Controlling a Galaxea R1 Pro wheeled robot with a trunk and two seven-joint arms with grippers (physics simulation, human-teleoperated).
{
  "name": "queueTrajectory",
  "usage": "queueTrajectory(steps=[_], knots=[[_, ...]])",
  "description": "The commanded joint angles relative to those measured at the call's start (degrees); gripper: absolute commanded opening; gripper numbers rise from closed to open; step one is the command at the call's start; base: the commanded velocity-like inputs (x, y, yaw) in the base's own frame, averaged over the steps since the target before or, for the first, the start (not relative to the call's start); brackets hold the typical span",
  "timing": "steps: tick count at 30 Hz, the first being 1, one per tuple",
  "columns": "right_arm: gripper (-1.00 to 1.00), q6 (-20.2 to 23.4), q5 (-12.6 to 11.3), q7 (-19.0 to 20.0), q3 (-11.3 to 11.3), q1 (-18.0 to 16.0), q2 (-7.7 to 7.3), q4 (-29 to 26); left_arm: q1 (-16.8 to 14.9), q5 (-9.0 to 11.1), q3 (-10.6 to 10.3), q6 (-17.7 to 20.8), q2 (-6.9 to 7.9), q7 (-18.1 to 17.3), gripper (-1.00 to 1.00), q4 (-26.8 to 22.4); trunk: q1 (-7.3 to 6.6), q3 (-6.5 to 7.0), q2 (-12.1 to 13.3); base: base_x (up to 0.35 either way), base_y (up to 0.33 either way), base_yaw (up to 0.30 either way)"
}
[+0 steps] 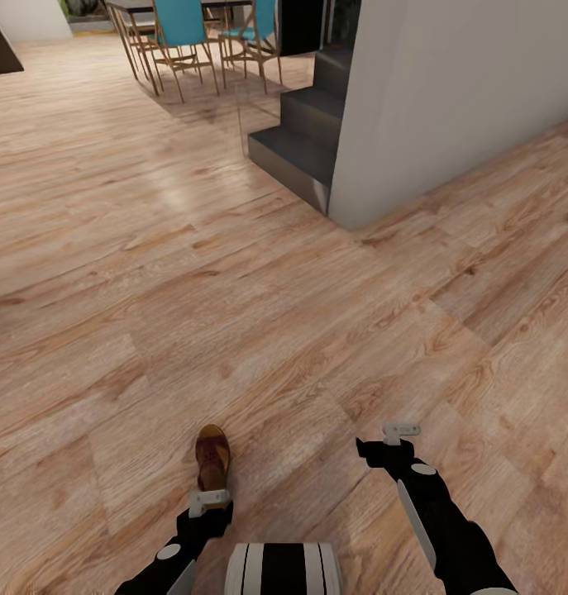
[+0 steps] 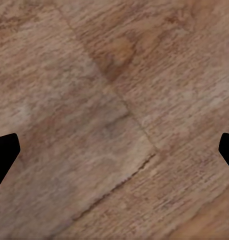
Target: Pick up the two gym shoes and the two sandals from the corridor floor and place them onto the hallstand (shoe rack) in the corridor, making sure they are on the rack and not on the floor. Arrange them so the two gym shoes are next to each other and the two sandals are next to each other.
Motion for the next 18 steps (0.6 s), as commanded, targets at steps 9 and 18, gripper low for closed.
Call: queueTrajectory(steps=[9, 18], knots=[[1.00, 0.31, 0.04, 0.05, 0.02, -0.01, -0.01, -0.08, -0.02, 0.54, -0.04, -0.18, -0.03, -0.01, 1.00, 0.04, 0.22, -2.66, -0.14, 0.000, 0.000, -0.001], [1.00, 0.31, 0.06, 0.05, 0.02, -0.01, -0.01, -0.08, -0.02, 0.54, -0.04, -0.18, -0.04, -0.01, 1.00, 0.00, 0.32, -3.92, -0.19, 0.000, 0.000, -0.028]])
